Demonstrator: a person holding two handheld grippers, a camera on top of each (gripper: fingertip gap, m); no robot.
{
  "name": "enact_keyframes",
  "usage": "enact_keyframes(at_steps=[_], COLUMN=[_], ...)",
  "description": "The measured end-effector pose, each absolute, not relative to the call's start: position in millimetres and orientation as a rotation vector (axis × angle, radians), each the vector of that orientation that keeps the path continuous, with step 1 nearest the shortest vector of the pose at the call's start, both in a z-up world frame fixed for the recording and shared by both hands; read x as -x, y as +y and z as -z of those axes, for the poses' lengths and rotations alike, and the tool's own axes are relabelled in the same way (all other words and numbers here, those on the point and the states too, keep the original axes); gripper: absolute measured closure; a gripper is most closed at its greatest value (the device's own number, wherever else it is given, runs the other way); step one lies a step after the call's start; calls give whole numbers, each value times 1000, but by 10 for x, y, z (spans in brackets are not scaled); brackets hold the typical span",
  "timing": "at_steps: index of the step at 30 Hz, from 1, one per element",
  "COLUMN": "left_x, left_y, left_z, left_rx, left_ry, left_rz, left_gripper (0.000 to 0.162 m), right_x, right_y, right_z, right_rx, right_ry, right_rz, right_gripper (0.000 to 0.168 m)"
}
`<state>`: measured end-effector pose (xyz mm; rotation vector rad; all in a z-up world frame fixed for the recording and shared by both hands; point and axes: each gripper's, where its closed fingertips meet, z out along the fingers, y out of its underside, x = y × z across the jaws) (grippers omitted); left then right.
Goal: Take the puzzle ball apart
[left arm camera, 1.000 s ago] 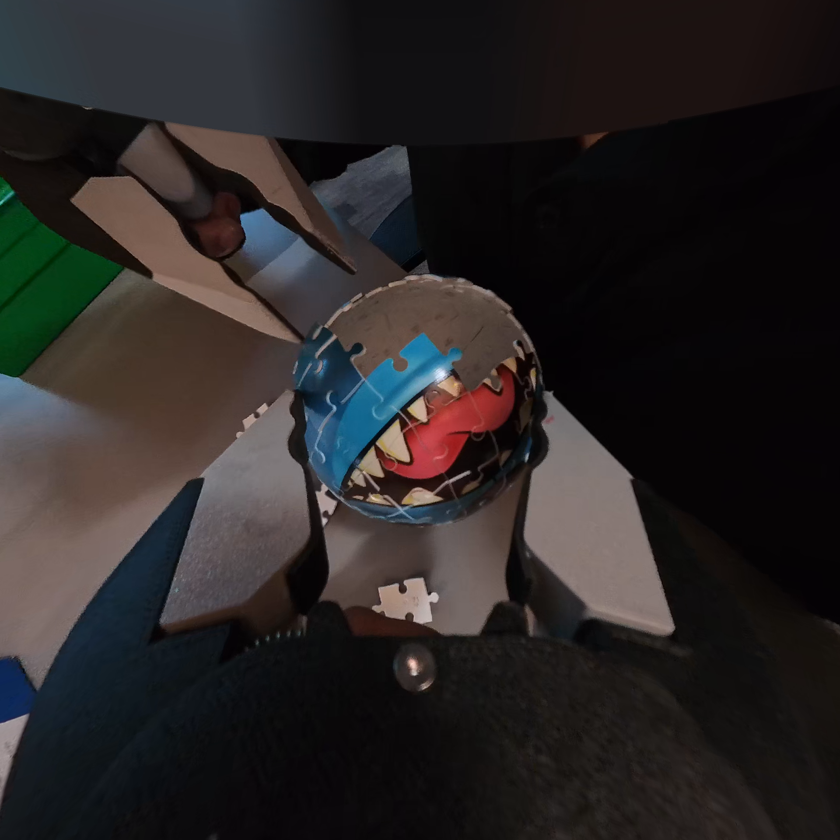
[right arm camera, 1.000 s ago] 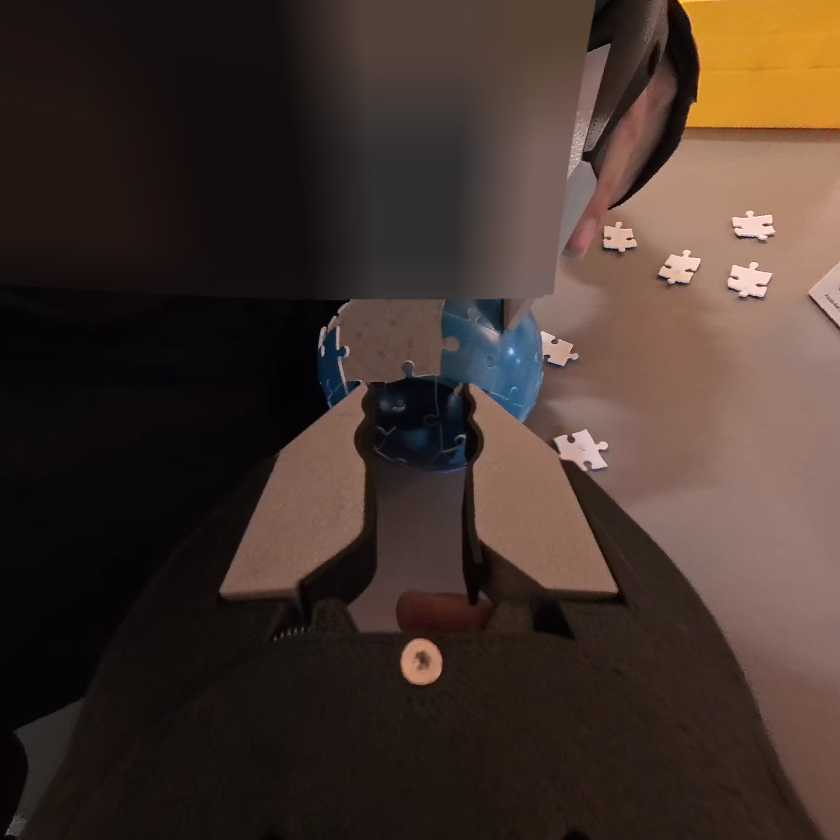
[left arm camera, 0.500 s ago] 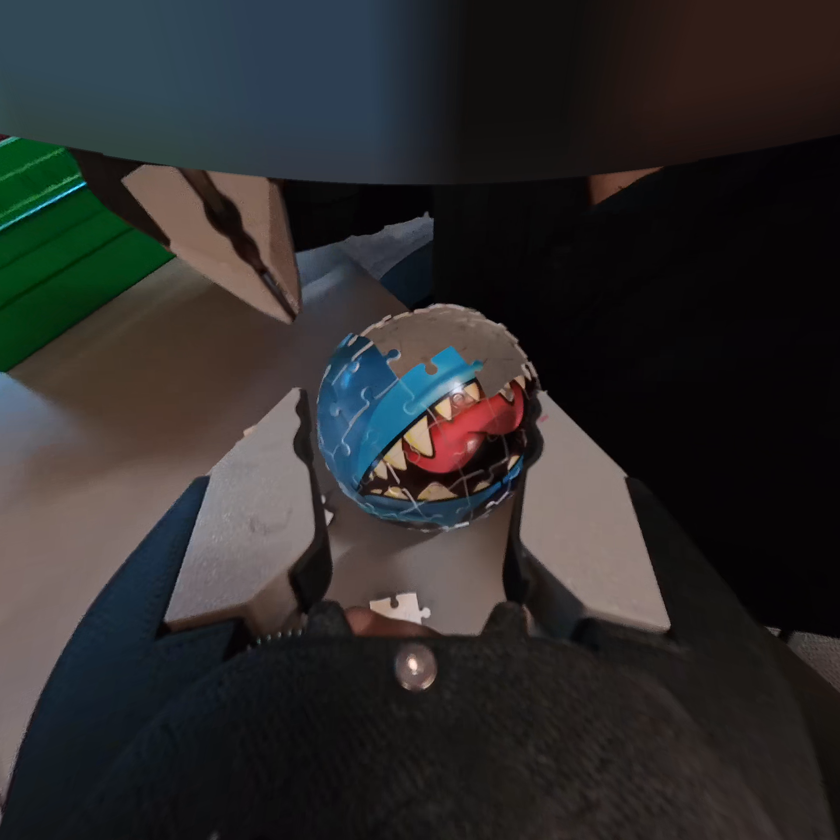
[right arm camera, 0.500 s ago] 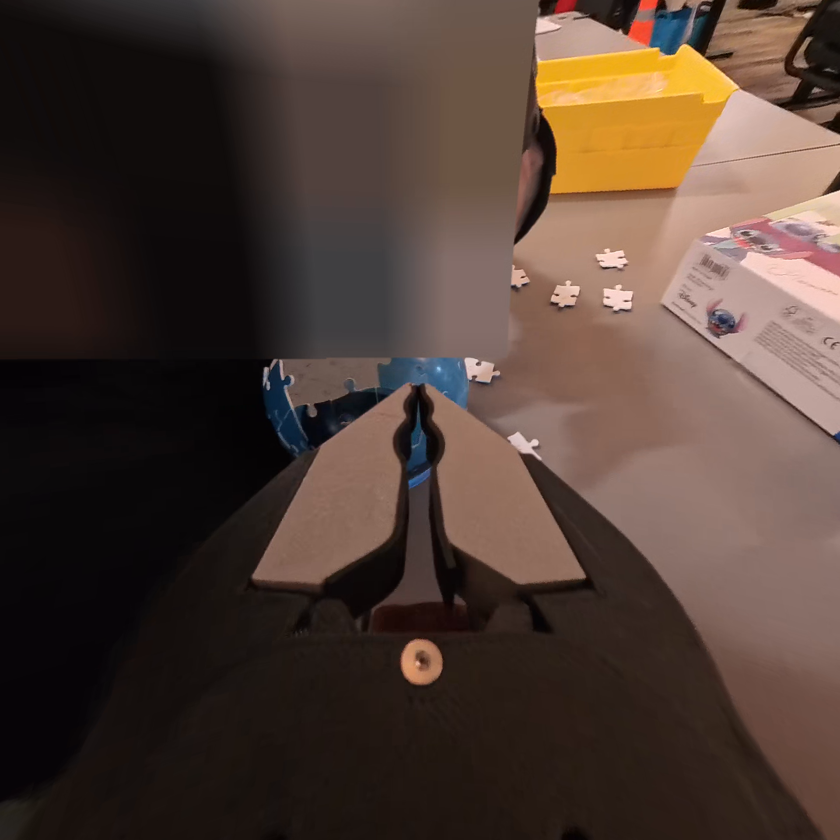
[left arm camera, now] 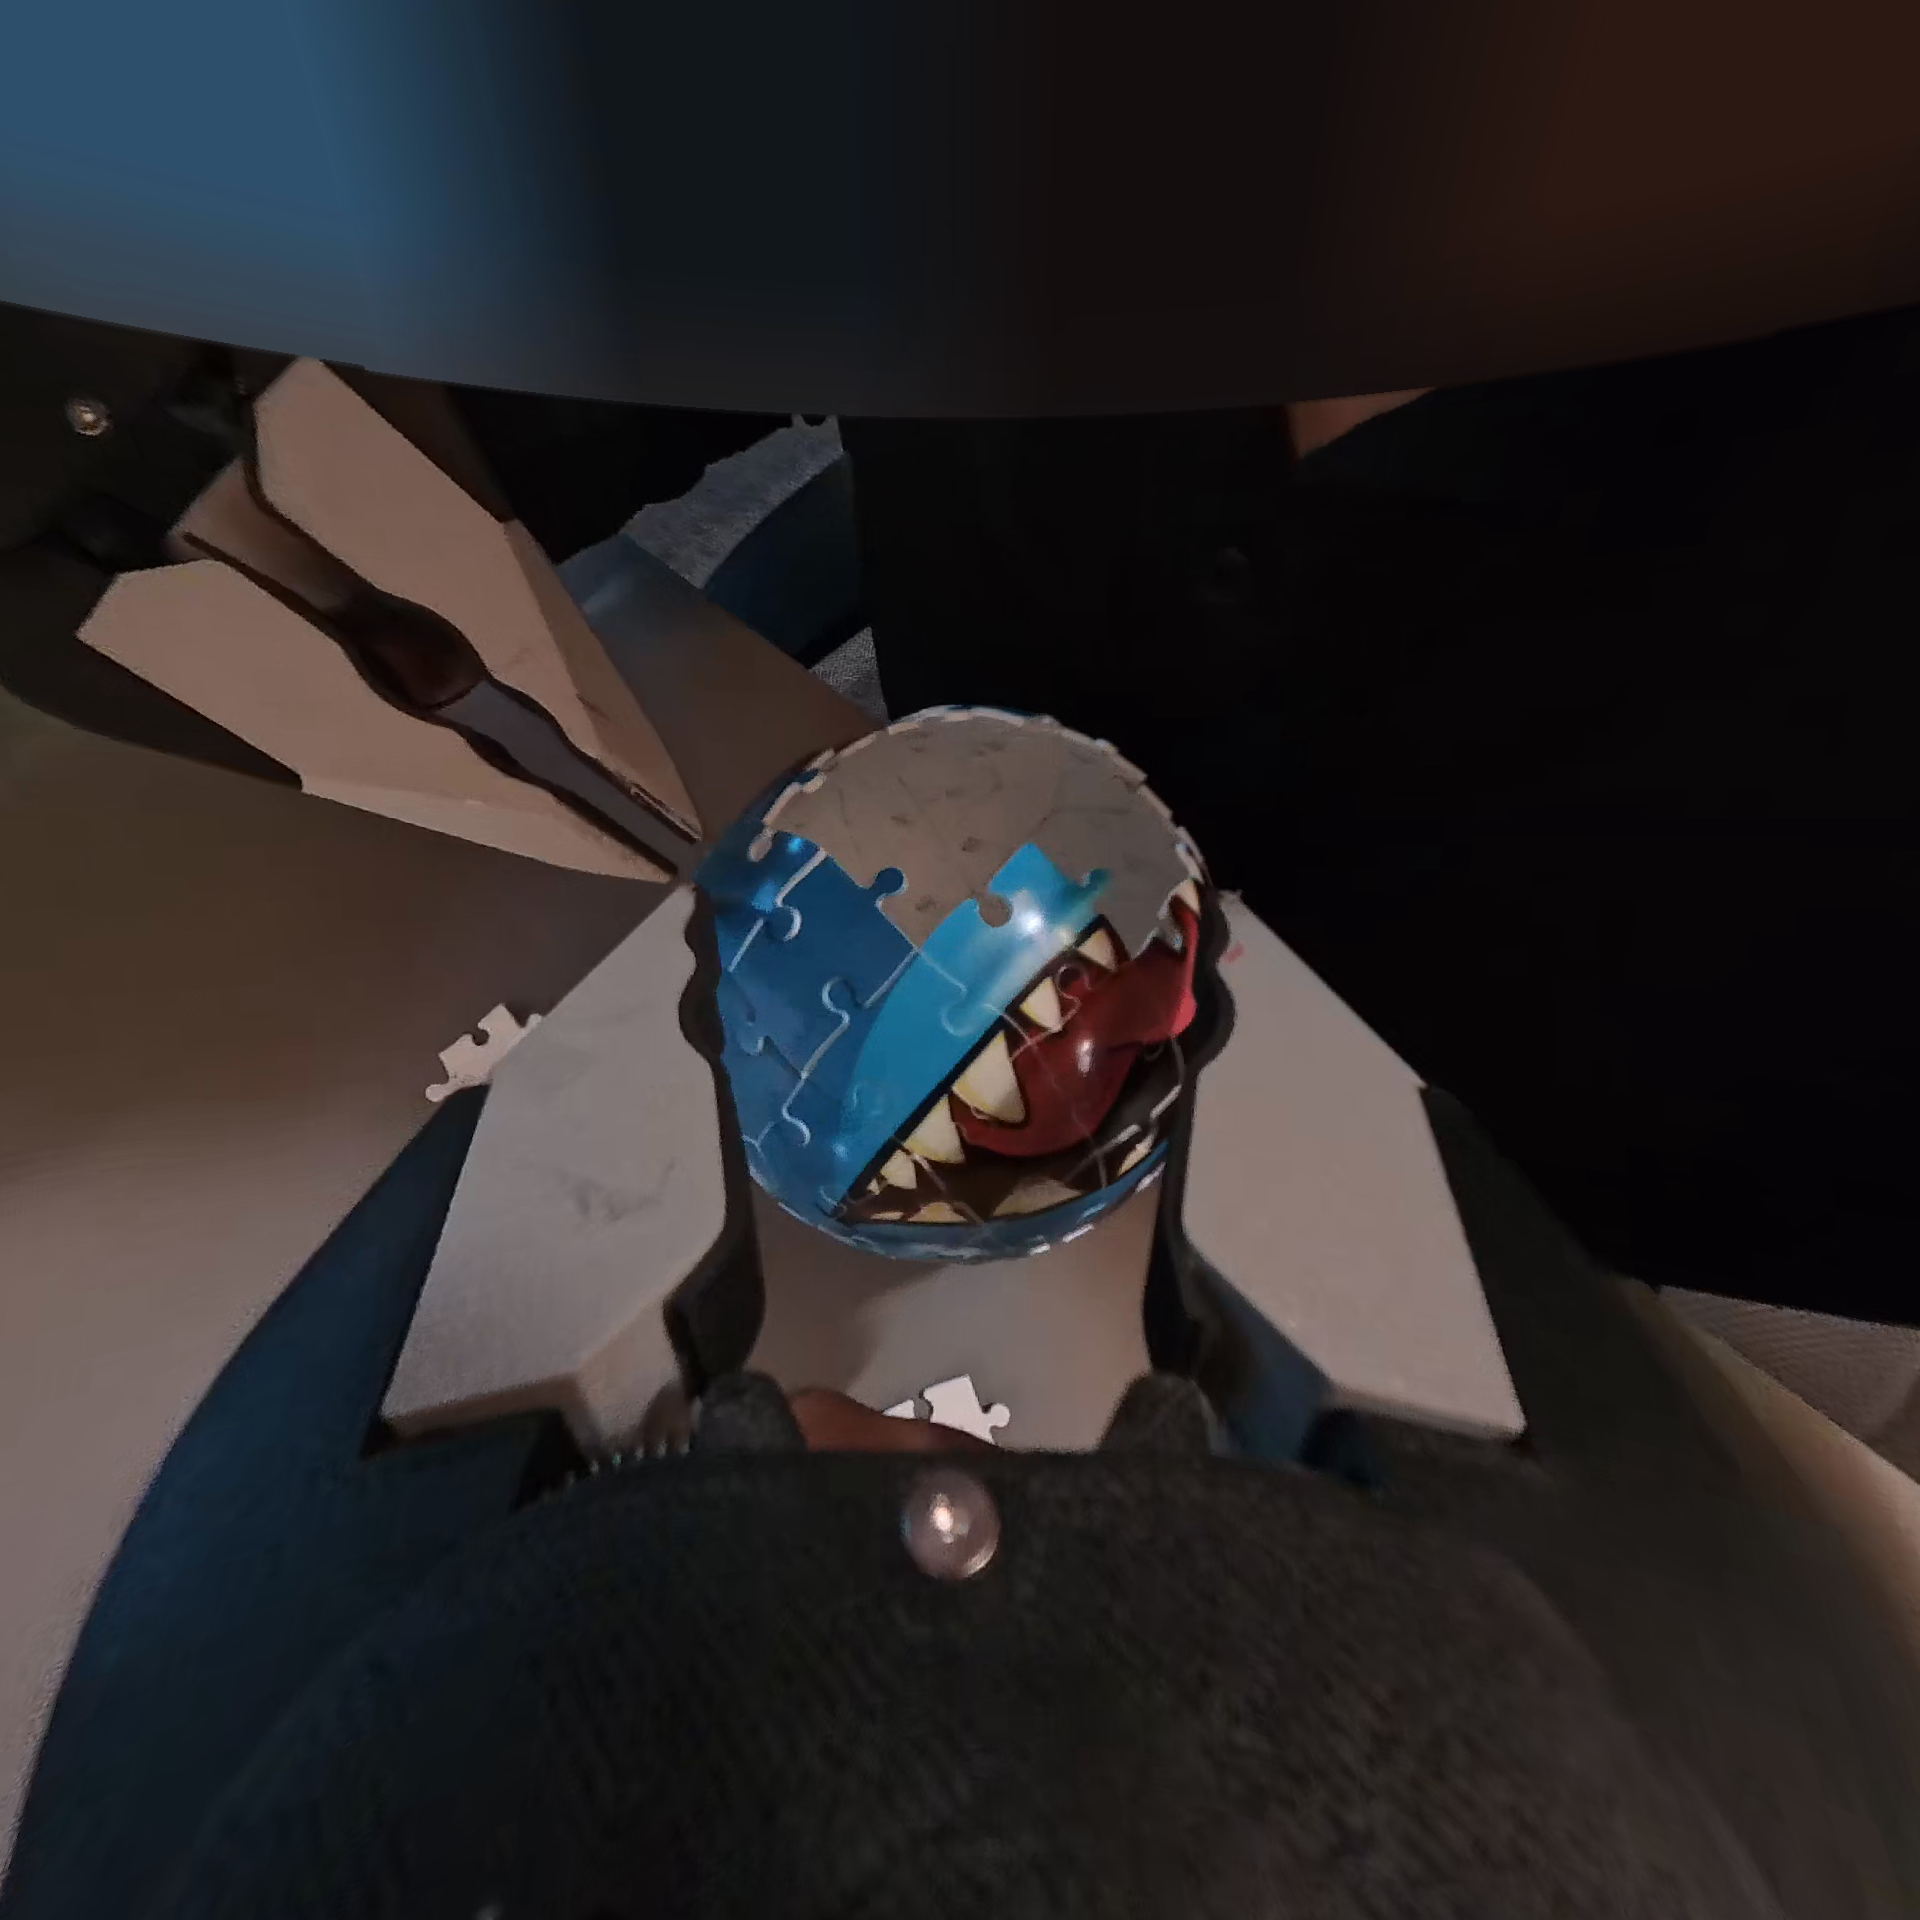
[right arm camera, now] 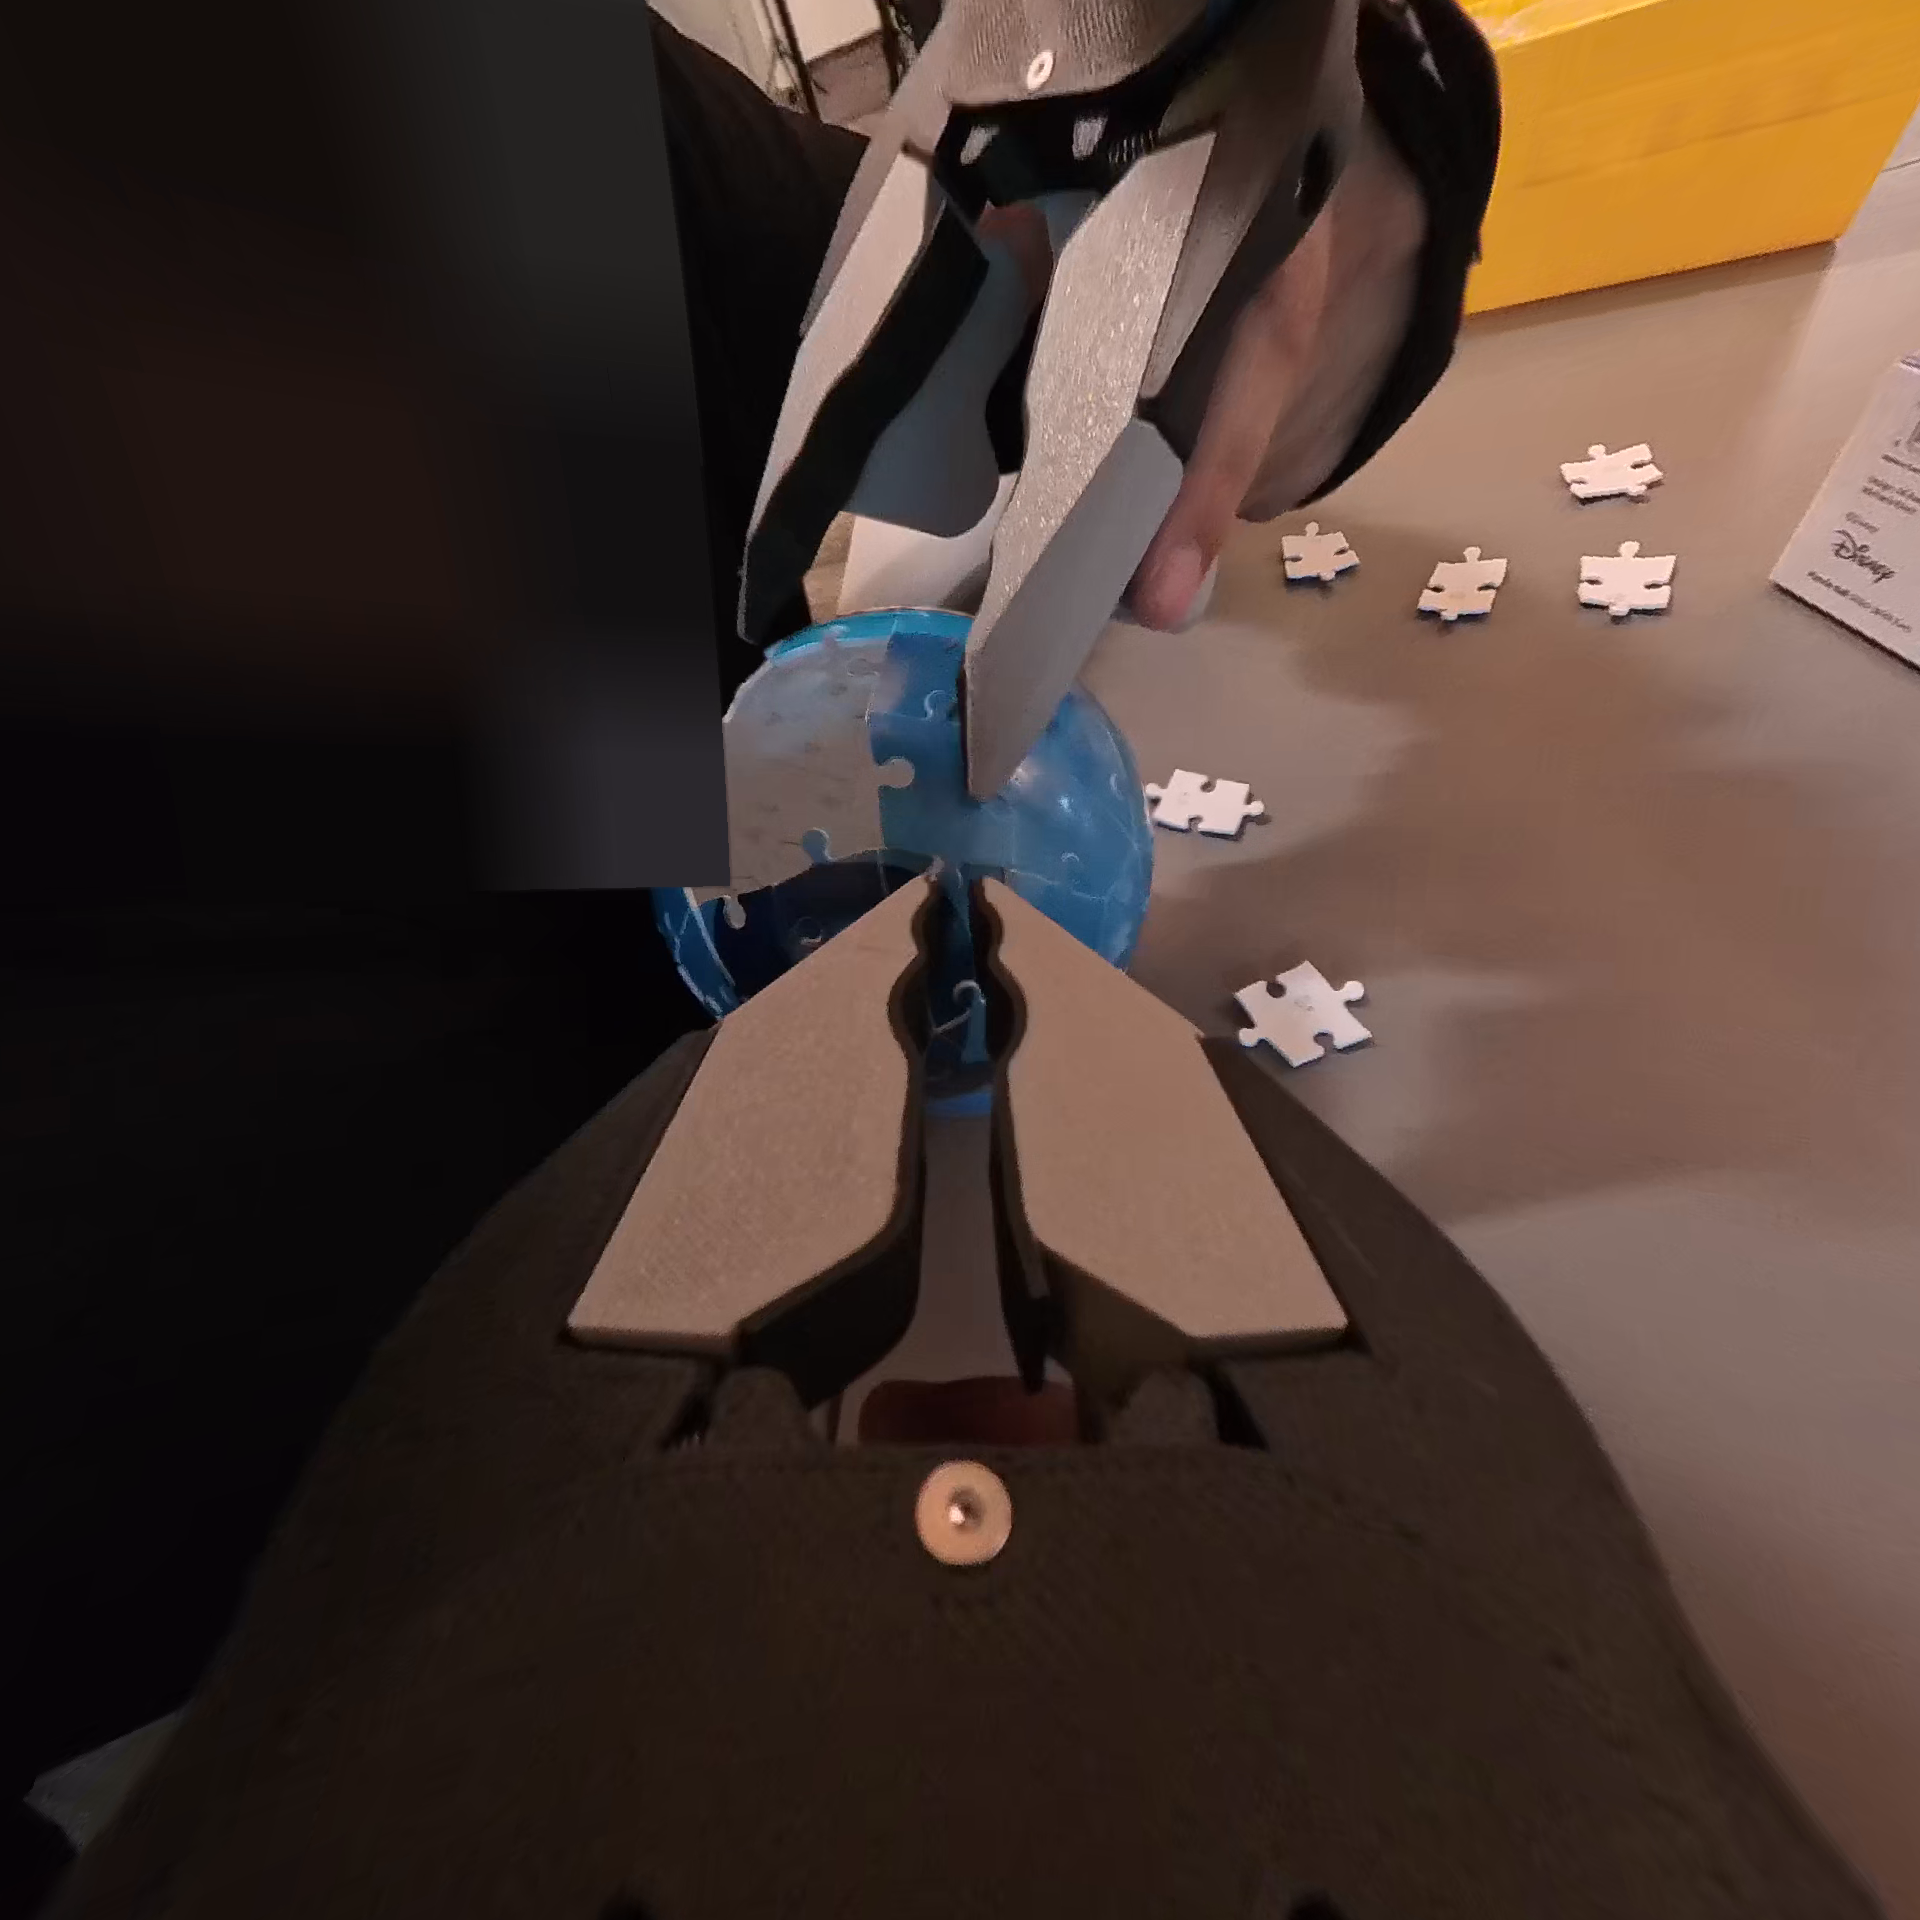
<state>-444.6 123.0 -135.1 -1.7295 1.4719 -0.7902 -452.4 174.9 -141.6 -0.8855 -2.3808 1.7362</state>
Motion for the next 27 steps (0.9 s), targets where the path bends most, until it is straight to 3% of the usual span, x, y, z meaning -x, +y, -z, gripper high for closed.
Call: enact_keyframes(at_steps=[27], left_x=[4585], left_y=[1200], left_z=[1453], left_rx=[1690], left_ry=[1393], left_rz=[830], left_gripper=[59], right_x=[4513], right_y=[1642], right_z=[1401], right_rx=[819], right_ry=[-2497], right_rz=[-1813], right_gripper=[167])
